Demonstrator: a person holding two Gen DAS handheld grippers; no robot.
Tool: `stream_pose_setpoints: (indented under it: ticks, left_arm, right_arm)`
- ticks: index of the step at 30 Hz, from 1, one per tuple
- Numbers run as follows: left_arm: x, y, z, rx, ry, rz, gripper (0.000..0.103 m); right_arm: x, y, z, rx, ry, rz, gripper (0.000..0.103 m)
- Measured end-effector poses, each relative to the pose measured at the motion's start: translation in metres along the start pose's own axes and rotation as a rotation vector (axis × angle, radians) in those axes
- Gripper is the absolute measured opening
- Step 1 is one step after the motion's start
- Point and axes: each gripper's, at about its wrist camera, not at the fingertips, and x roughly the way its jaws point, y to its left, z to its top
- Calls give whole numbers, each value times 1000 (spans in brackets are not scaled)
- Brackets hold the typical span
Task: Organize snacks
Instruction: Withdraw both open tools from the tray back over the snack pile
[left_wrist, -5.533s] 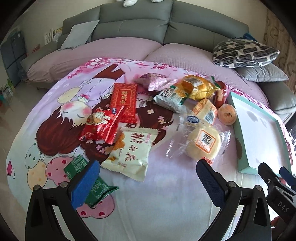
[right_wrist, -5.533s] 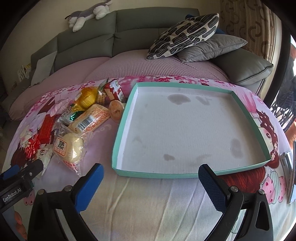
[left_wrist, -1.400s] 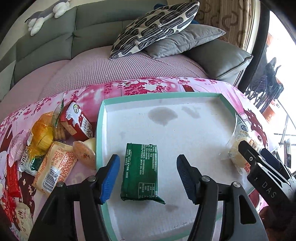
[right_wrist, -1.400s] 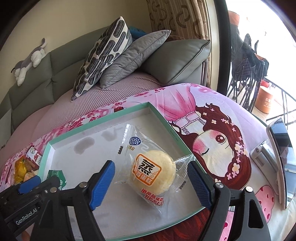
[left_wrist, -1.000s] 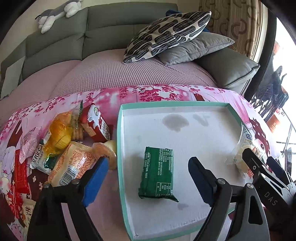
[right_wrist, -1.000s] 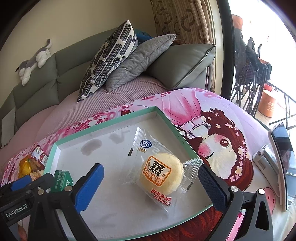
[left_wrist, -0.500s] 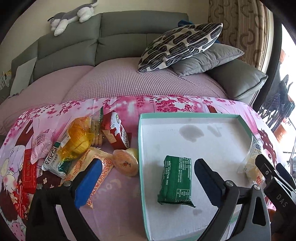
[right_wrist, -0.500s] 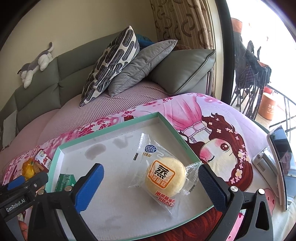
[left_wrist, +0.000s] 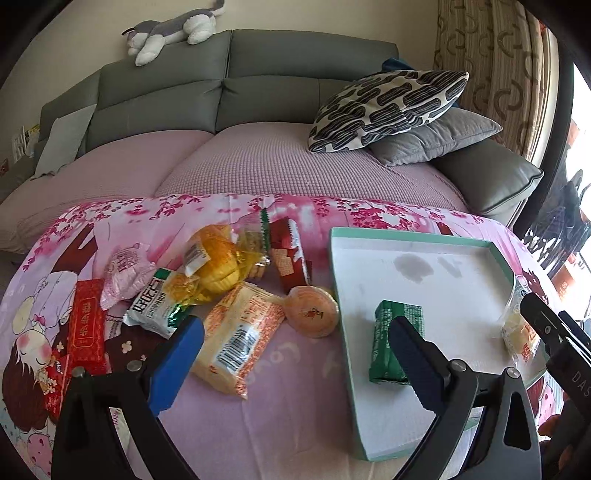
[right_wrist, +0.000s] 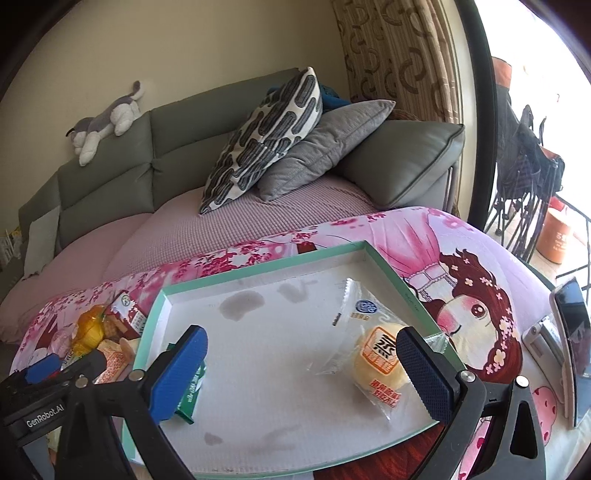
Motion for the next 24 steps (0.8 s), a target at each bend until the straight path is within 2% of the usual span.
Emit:
stream_pose_setpoints:
  ticks: [4, 9, 15, 20, 24]
  left_arm:
    - [-8, 24, 2, -36, 2, 31, 100]
    - [-18, 64, 2, -129, 23, 25, 100]
    - [-33, 120, -6, -208, 49, 166, 100]
    - [-45, 169, -19, -317, 62, 202, 100]
    - [-48, 190, -28, -352, 88, 217, 100]
  right_arm:
    - [2, 25, -2, -35, 16, 84, 103]
    - [3, 65, -10, -84, 30, 168, 103]
    - [7, 111, -23, -109, 77, 259, 103]
    - [6, 147, -35, -156, 105, 304, 103]
    - [3, 179, -47, -190, 148, 362, 103]
